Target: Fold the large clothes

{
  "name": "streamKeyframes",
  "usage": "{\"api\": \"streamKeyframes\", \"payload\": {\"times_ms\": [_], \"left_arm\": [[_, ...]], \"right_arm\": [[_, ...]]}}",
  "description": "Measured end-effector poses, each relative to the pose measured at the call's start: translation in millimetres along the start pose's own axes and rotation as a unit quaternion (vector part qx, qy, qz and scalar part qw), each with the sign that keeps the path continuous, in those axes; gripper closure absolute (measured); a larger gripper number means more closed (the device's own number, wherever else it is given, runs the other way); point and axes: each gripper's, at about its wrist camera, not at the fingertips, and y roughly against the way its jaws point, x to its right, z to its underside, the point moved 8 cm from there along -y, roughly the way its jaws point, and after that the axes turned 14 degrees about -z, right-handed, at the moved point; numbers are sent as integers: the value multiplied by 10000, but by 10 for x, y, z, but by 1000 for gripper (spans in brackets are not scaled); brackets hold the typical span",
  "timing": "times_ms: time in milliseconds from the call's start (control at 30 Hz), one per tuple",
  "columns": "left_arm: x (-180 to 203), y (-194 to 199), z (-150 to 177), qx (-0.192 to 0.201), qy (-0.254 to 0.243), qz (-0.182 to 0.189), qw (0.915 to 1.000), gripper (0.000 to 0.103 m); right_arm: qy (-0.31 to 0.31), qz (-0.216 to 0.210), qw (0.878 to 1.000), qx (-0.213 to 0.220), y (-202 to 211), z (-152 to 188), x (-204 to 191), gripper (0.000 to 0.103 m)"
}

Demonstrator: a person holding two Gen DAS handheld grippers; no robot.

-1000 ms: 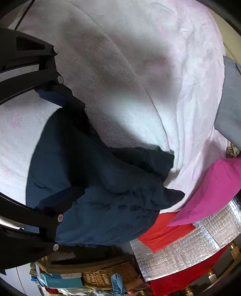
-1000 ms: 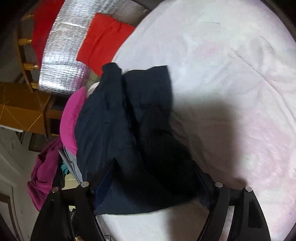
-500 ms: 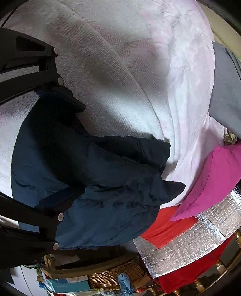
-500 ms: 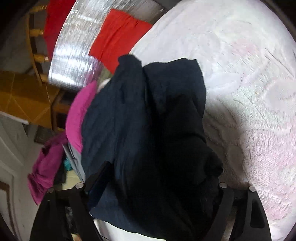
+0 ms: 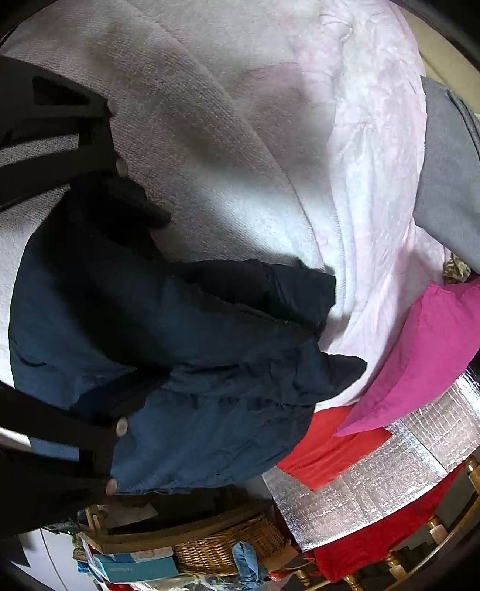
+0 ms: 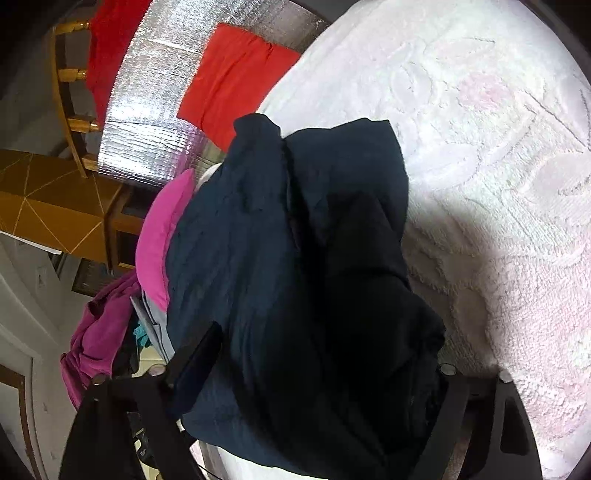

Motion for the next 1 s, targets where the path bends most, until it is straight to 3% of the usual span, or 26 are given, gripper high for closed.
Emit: {"api": "streamKeyframes", "payload": {"times_ms": [200,333,467,533,633,700,733,767,833,1000], "left_arm": [[169,160,-61,379,-263,282,9985,83],[193,262,-59,530,-251,398,9975,88],[213,420,-45,749,-380,437,9955,89],[207,390,-13,754,-552,166,9955,89],[90,180,30,309,-372,18,9988,79],[15,143,11,145,-145,-35,9998,62],[-7,150,-1,99,-88,-66,9999,59],[-30,167,-23,34,-13,-73,10000,54],[-45,225,-85,90,125,55,9999,48],[5,346,-256,439,181,256,9985,27]], "right_arm": [[133,136,9998,30,33,6,-42,47],[577,79,9981,211,123,2,-244,60],[1327,73,9904,387,231,42,-511,62],[1564,158,9870,344,244,70,-535,62],[1166,647,9910,-105,136,110,-192,62],[932,541,9940,-194,157,102,-127,58],[858,456,9951,-189,215,88,-156,53],[837,422,9955,-151,256,72,-177,51],[797,355,9962,-5,388,16,-213,32],[580,355,9961,569,625,-247,-152,18]]}}
